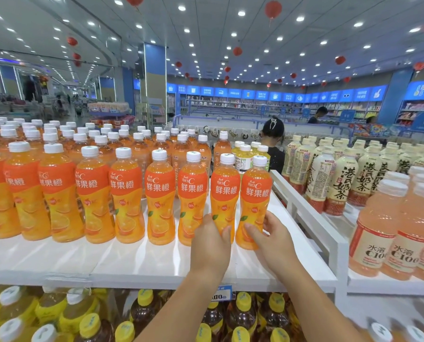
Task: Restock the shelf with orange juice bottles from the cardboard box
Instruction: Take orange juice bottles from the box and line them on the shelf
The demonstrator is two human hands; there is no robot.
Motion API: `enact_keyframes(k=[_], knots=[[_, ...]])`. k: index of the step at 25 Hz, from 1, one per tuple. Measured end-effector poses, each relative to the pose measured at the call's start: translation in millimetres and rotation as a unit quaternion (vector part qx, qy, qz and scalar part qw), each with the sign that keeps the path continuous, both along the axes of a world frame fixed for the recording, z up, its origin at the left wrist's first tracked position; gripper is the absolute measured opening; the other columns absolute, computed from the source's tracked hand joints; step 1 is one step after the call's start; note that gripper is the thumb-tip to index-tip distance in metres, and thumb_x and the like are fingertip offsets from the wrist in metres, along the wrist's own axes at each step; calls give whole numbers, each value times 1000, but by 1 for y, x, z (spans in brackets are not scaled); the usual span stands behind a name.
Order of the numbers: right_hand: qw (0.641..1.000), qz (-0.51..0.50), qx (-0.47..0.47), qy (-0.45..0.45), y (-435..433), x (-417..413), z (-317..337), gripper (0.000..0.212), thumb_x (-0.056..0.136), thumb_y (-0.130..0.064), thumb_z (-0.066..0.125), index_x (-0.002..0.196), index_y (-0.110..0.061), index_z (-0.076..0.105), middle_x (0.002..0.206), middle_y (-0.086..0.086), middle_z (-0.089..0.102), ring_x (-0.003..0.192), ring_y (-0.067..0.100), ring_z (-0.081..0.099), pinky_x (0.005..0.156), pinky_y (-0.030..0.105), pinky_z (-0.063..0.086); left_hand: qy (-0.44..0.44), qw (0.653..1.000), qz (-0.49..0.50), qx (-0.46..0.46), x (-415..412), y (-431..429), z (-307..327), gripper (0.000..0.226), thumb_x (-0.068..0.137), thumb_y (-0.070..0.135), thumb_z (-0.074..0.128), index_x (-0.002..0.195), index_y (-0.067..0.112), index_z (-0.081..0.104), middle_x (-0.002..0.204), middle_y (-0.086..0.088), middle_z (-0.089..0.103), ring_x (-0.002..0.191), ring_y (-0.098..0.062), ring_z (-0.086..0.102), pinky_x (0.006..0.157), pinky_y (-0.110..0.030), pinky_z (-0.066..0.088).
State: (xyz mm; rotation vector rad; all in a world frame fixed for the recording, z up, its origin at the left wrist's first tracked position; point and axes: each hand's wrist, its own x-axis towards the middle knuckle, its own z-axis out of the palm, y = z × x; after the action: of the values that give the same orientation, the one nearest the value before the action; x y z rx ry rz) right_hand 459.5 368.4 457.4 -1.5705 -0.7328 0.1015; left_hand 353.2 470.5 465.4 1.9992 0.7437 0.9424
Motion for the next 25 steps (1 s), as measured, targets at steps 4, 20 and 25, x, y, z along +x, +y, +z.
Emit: enact_keyframes(k=[4, 20, 25], knots=[[1000, 1, -3, -2, 2, 0, -1, 24, 93, -20, 69, 116, -29, 67, 105, -18, 74, 100, -8, 65, 83, 18, 50, 5, 1000, 7, -23, 3, -1, 2, 33, 99, 22, 62, 129, 15, 49, 113, -1, 69, 106, -22, 68, 75, -24, 47], [999, 36, -32, 16, 0, 3, 0, 22, 98, -23, 61, 115, -38, 62, 104, -27, 71, 97, -12, 63, 84, 20, 49, 50, 999, 16, -9, 1, -1, 9, 35, 99, 28, 62, 133, 21, 53, 113, 5, 69, 104, -18, 66, 75, -23, 43], [998, 45, -39, 15, -1, 3, 1, 23, 100, -22, 59, 115, -39, 59, 105, -25, 70, 93, -15, 63, 74, 10, 49, 51, 999, 13, -2, -1, -3, 13, 36, 99, 28, 62, 133, 21, 52, 115, 4, 70, 105, -20, 66, 75, -24, 43]])
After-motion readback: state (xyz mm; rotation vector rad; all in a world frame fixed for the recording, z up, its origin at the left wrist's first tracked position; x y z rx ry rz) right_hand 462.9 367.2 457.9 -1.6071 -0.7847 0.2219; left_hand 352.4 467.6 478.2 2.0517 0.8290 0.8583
